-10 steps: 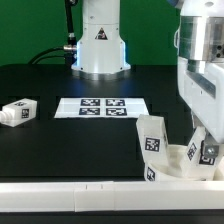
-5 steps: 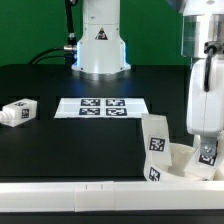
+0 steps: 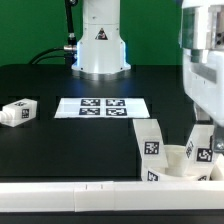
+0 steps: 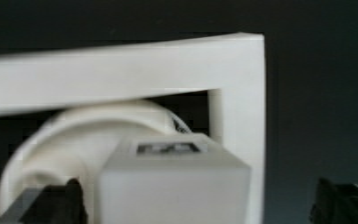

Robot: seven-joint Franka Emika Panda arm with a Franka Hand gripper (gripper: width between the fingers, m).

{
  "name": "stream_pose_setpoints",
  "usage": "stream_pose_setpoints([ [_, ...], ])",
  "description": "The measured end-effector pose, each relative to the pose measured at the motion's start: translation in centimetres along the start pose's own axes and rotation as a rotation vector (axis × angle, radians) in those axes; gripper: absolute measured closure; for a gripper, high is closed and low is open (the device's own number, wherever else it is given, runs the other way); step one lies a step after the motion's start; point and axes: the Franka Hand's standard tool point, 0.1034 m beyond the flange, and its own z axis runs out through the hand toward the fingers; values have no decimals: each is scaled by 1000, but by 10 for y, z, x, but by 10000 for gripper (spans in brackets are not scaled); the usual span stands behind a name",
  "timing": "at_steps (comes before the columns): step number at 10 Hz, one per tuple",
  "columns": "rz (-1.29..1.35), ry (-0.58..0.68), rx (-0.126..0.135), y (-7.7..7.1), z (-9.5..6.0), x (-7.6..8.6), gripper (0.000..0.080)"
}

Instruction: Assemble stool

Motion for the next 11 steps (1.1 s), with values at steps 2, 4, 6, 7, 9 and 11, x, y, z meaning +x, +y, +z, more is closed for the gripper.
stream_pose_setpoints([
  [2,-313,-24,-10,-2,-14,-6,157],
  [4,-453,-22,-10,-1,-14,-5,151],
  [6,-656,-7,-23,-1,-15,-3,151],
  [7,-853,10,-44,-2,-18,-4,151],
  [9,-1247,-13,-85,-2,-28,0,151],
  [11,-1429,-1,-91,-2,-29,-2,151],
])
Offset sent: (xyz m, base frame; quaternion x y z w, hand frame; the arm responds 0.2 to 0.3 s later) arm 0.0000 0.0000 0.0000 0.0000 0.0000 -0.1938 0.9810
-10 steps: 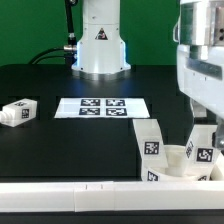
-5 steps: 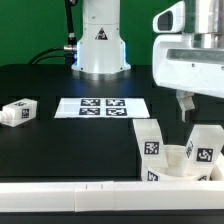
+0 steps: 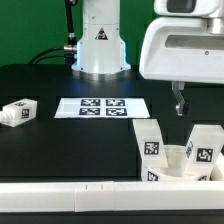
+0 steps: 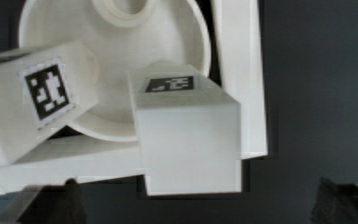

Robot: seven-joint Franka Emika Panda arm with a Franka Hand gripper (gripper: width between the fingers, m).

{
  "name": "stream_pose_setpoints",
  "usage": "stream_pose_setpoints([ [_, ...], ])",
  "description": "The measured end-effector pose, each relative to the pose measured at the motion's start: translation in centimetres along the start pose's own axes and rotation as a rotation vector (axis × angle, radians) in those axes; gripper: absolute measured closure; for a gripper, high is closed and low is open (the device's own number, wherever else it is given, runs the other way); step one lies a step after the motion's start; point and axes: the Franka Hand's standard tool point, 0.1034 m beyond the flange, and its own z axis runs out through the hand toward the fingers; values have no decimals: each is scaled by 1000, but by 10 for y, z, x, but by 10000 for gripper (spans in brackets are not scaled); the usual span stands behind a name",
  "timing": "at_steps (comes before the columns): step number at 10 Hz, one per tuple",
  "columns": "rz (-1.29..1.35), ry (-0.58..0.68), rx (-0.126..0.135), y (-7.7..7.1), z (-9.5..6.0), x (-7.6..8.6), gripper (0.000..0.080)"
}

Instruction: Assemble stool

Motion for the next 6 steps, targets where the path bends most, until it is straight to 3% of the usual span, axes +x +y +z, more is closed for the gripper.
stream_pose_setpoints([
  [3,-371,-17,-40,5,0,1,151],
  [5,-675,-109,-57,4,1,-5,151],
  [6,-753,-115,-52,1,2,-6,151],
])
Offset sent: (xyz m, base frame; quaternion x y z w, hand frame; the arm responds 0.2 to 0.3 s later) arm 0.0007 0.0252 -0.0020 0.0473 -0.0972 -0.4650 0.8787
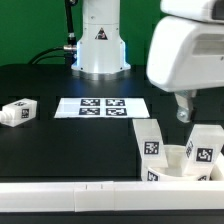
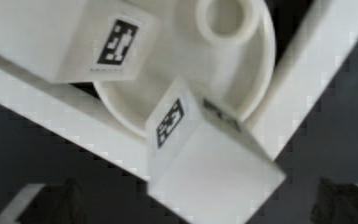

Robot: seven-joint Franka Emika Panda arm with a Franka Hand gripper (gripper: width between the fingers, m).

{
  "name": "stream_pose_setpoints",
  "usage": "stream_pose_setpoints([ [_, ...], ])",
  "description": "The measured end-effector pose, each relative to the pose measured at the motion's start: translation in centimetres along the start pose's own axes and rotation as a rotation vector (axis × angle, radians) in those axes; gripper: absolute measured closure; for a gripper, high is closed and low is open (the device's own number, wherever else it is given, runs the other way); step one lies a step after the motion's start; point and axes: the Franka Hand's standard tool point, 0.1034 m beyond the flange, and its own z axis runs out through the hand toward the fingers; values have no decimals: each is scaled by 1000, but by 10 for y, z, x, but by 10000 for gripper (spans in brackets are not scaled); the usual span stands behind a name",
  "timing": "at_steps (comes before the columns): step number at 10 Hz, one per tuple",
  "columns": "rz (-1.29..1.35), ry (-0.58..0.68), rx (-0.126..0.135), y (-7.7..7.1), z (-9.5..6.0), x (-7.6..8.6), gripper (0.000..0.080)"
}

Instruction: Assemble stool

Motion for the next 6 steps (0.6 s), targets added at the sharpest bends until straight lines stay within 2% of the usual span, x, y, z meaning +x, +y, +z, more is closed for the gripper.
stream_pose_setpoints([
  [1,-31,-1,-5,3,0,-1,151],
  [4,-240,-20,-46,11,2,-3,151],
  [6,-448,0,-108,4,16,10,151],
])
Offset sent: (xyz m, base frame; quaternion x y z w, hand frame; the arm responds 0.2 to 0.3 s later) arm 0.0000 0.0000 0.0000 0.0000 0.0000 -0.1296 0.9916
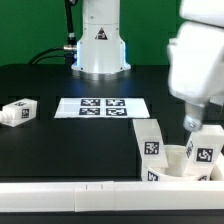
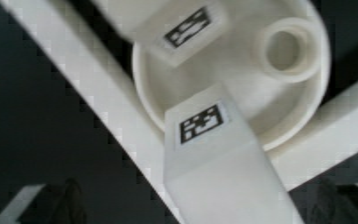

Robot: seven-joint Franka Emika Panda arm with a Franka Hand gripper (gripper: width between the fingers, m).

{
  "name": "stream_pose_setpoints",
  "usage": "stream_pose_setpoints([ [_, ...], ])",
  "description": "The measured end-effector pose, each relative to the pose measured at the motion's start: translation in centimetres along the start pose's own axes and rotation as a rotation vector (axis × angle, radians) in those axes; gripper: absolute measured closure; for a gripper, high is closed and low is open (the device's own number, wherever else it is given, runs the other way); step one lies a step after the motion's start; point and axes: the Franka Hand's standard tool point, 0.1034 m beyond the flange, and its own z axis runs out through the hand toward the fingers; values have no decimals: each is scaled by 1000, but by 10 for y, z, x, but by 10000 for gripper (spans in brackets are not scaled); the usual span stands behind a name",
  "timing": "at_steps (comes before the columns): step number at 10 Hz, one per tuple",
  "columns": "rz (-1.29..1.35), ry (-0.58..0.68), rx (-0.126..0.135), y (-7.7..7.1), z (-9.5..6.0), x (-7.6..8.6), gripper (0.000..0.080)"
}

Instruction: Assemble stool

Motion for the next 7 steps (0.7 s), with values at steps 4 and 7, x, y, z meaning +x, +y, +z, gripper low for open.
stream_pose_setpoints([
  [4,-191,-13,-42,-6,22,-2,151],
  [7,-123,-13,-43,-5,22,-3,354],
])
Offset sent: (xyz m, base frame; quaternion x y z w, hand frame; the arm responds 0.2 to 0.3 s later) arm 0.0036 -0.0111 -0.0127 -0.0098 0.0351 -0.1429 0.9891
